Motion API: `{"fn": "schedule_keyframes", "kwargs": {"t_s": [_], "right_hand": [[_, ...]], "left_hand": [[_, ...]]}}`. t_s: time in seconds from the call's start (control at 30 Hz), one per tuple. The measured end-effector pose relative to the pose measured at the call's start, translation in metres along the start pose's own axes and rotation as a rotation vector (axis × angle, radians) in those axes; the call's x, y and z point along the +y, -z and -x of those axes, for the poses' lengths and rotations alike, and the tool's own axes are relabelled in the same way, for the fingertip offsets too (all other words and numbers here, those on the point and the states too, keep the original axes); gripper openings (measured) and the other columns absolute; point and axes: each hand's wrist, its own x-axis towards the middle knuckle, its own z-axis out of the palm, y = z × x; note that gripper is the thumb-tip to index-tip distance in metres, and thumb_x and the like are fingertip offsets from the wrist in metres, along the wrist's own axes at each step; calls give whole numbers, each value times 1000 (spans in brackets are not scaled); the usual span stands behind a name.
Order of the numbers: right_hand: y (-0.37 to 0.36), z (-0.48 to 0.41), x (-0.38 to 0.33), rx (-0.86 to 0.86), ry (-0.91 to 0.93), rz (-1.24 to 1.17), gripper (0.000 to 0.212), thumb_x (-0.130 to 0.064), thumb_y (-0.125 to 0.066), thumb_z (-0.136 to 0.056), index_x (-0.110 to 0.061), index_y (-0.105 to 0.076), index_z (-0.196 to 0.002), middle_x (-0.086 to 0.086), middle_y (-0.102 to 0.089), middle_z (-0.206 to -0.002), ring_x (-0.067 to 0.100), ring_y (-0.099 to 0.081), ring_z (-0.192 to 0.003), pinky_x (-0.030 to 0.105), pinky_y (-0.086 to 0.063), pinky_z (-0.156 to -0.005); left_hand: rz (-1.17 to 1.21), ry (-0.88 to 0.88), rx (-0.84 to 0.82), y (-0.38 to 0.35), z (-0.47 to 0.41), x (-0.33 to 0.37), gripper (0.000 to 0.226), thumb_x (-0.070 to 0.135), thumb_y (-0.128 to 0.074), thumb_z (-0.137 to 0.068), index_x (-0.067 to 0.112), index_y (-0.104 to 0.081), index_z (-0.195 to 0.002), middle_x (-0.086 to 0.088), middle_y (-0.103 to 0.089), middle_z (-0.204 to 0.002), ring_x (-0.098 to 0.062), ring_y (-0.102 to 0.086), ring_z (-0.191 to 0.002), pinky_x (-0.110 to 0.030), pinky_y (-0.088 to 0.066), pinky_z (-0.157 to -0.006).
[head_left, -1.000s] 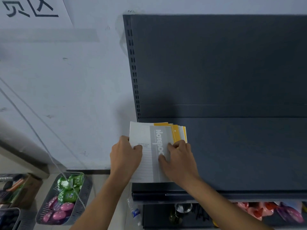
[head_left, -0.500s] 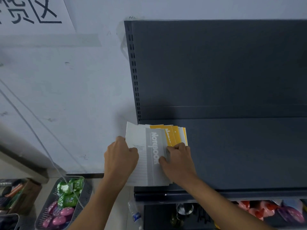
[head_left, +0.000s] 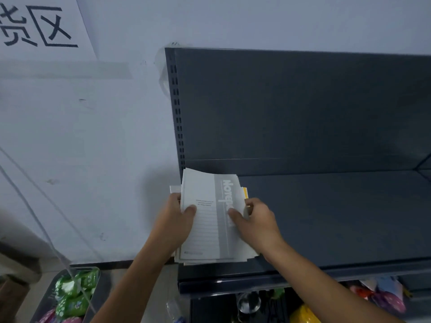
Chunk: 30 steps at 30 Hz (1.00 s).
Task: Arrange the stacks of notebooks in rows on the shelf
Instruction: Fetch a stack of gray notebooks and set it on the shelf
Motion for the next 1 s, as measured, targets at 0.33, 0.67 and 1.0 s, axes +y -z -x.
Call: {"fn": "schedule_keyframes", "kwargs": {"t_s": [0.33,0.67,1.0], "right_hand": [[76,4,20,117,-34,159,27,-30,-69,-91,-17,-59,-71,-10,-47,-58,5,-47,-55,21,-42,-54],[178,21,83,214,-112,42,8,-31,-71,-91,-31,-65,-87,-18,-69,-77,-7,-62,-69,6,-40,-54],[342,51,201,376,-203,51,12,-36,-68,-90,-27,-62,-86,-10,-62,-71,1,-56,-62,20,-35,-48]], "left_hand": [[-490,-201,-20,-60,2,46,40,48,-52,-98,18,-41,-122,2,-57,-102,-23,-61,-91,-35,-50,-71],[-515,-332,-136,-167,18,100,17,32,-38,-104,17,-47,-102,8,-52,-81,-6,-57,-67,-23,-47,-52],[-594,-461,-195,-336,99,193,22,43,-40,-100,22,-46,-99,5,-55,-85,-12,-53,-72,-34,-42,-60]]}}
